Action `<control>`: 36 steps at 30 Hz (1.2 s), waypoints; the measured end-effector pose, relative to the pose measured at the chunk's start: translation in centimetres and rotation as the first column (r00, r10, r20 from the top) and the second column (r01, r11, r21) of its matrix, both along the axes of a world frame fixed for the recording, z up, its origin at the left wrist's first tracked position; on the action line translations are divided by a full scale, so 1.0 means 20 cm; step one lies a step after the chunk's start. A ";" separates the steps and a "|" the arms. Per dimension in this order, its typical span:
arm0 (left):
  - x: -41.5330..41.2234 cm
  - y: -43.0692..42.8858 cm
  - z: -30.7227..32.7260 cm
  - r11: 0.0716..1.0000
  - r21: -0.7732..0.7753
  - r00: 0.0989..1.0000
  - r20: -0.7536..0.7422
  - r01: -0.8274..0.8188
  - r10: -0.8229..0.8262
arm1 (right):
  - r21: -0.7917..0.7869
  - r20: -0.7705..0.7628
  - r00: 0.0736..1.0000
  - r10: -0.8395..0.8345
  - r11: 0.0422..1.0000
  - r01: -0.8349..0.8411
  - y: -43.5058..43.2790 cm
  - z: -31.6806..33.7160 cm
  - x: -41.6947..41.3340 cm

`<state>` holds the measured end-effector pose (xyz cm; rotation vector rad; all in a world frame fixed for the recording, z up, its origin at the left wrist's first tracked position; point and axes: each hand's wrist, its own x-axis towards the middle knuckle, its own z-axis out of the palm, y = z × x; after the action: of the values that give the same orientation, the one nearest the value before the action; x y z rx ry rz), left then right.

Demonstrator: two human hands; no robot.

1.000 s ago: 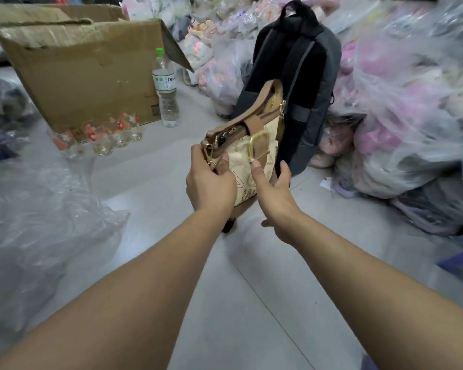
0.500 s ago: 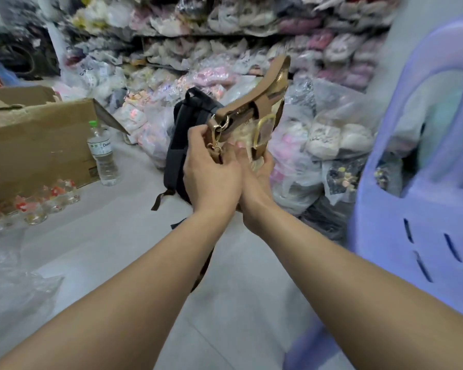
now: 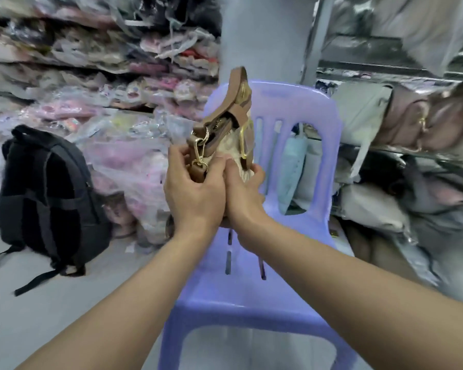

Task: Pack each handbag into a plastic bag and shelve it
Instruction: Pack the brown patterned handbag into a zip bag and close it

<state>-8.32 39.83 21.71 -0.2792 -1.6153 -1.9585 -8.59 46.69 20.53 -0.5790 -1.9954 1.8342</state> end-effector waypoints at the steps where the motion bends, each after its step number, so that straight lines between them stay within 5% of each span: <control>1: 0.02 0.06 -0.01 0.999 -0.001 0.999 0.004 0.047 -0.047 | 0.002 0.009 0.999 -0.053 0.999 0.053 0.06 0.00 0.04; 9: 0.06 0.37 -0.10 0.940 0.057 0.919 0.198 0.336 -0.341 | 0.066 0.107 0.934 -0.341 0.940 0.336 0.45 -0.12 0.26; 13: 0.03 0.42 -0.25 0.956 0.054 0.893 0.346 0.288 -0.289 | 0.219 0.195 0.912 -0.360 0.923 0.317 0.53 -0.19 0.28; 17: -0.07 0.37 -0.30 0.944 0.184 0.852 0.408 0.275 -0.328 | 0.499 0.122 0.936 -0.330 0.836 0.229 0.55 -0.25 0.26; 21: -0.09 0.34 -0.33 0.986 -0.075 0.888 0.449 0.151 -0.102 | 0.642 0.061 0.951 -0.302 0.742 0.194 0.56 -0.29 0.24; 24: -0.09 0.34 -0.33 0.929 -0.360 0.965 0.202 -0.083 0.165 | 0.685 0.057 0.954 -0.293 0.707 0.176 0.57 -0.31 0.23; 28: -0.10 0.34 -0.30 0.771 -0.589 0.970 -0.124 -0.243 0.212 | 0.732 0.014 0.953 -0.302 0.653 0.196 0.57 -0.30 0.24; 32: 0.01 0.47 -0.23 0.795 -0.581 0.957 -0.289 -0.173 -0.003 | 0.764 -0.105 0.962 -0.252 0.599 0.240 0.60 -0.30 0.28; 36: 0.13 0.61 -0.18 0.825 -0.561 0.941 -0.242 0.063 -0.236 | 0.797 -0.249 0.951 -0.184 0.520 0.309 0.70 -0.30 0.33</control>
<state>-5.69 52.05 18.04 -0.9153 -1.9537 -1.4149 -1.98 60.68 14.44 -0.3775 -2.2279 0.5601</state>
